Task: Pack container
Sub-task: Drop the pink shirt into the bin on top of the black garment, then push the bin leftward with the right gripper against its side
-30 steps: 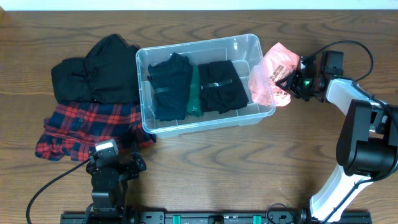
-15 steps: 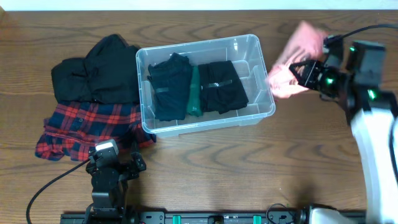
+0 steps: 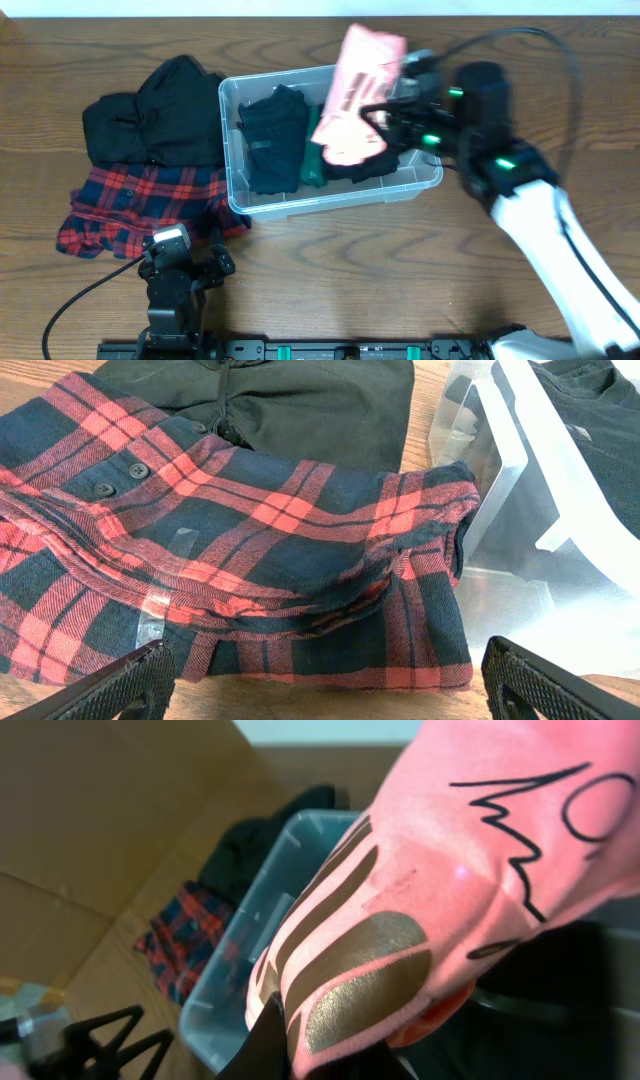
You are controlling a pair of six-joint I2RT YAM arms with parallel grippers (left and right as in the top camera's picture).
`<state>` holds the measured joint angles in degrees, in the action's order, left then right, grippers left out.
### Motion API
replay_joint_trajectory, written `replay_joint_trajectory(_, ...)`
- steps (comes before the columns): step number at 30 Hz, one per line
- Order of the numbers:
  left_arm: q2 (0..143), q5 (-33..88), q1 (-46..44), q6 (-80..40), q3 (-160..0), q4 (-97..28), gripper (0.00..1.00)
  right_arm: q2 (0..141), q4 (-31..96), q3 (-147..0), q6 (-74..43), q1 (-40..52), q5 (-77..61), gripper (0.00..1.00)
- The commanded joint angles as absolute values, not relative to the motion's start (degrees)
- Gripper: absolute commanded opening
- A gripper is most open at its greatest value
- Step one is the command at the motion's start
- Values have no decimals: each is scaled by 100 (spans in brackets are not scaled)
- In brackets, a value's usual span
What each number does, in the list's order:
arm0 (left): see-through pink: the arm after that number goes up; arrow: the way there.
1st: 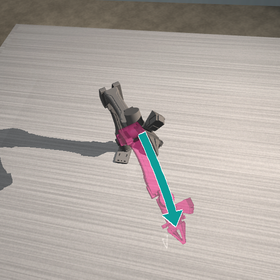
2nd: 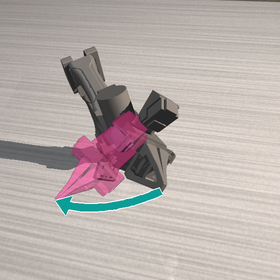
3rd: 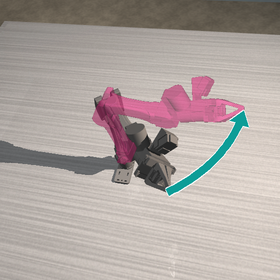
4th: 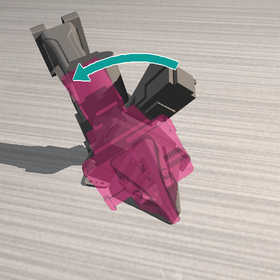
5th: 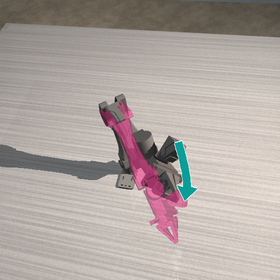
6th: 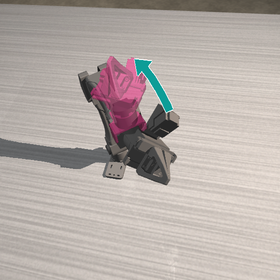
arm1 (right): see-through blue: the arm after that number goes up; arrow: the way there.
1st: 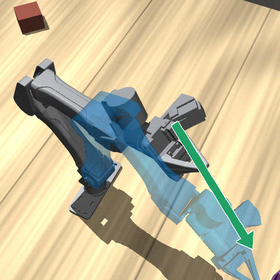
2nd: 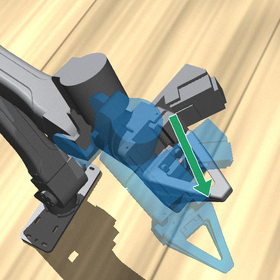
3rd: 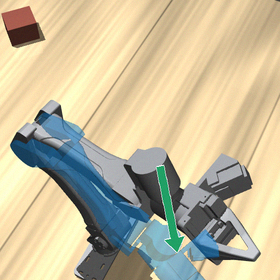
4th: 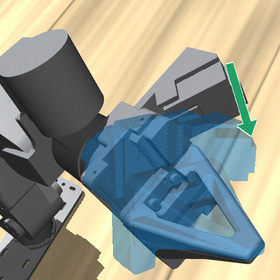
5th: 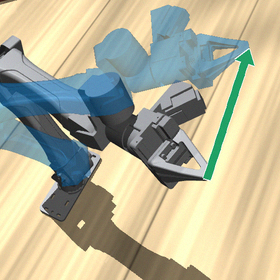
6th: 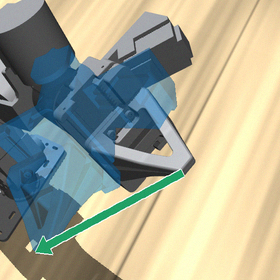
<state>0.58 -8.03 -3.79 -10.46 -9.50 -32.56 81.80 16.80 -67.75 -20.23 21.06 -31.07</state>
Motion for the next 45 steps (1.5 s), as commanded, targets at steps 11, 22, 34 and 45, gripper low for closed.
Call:
replay_joint_trajectory(11,21,-832,-349,-1011,-864,-3240,98,10648,1634,-6777,-2436,2150,-2062,31)
replay_joint_trajectory(22,21,-832,-351,-1009,-864,-3240,98,9376,3170,-6788,-2456,2075,-1002,65)
replay_joint_trajectory(34,21,-832,-349,-1009,-864,-3240,98,8064,3500,-6781,-2073,1590,349,56)
replay_joint_trajectory(45,21,-834,-351,-1011,-864,-3240,98,9244,3634,-6770,-2073,1177,-370,38)
